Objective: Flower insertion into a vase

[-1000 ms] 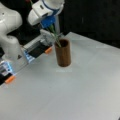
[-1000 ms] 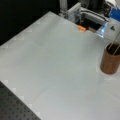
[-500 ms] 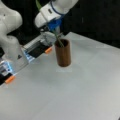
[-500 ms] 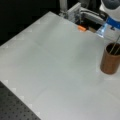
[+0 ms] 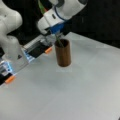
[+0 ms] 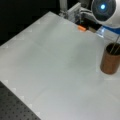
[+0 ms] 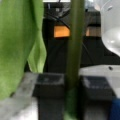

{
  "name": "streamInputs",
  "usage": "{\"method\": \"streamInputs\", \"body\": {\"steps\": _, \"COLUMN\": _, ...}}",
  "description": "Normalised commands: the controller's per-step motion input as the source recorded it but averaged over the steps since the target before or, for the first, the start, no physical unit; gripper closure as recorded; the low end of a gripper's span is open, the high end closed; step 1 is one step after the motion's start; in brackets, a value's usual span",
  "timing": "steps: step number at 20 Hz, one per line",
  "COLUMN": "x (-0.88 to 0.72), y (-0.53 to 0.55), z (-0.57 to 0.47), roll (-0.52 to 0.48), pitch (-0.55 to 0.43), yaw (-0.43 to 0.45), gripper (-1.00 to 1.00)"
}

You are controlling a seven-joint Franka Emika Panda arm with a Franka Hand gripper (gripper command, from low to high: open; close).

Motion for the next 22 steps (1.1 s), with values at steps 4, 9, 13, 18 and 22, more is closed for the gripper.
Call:
{"method": "streamInputs", "body": {"steps": 4, "x": 0.1, "y": -0.06, "z": 0.04, "roll": -0.133, "pitch": 0.124, "yaw": 0.089, "gripper": 1.0}}
{"method": "streamInputs", "body": {"steps": 9, "x": 0.13, "y": -0.06, "z": 0.04, "roll": -0.129, "pitch": 0.137, "yaw": 0.073, "gripper": 1.0}}
{"method": "streamInputs", "body": {"steps": 13, "x": 0.21, "y": -0.05, "z": -0.01, "roll": -0.128, "pitch": 0.168, "yaw": 0.029, "gripper": 1.0}}
{"method": "streamInputs", "body": {"steps": 18, "x": 0.28, "y": -0.02, "z": -0.05, "roll": -0.108, "pitch": 0.15, "yaw": 0.01, "gripper": 1.0}}
{"method": "streamInputs", "body": {"steps": 22, "x": 0.3, "y": -0.01, "z": -0.06, "roll": -0.1, "pitch": 0.142, "yaw": 0.026, "gripper": 1.0}}
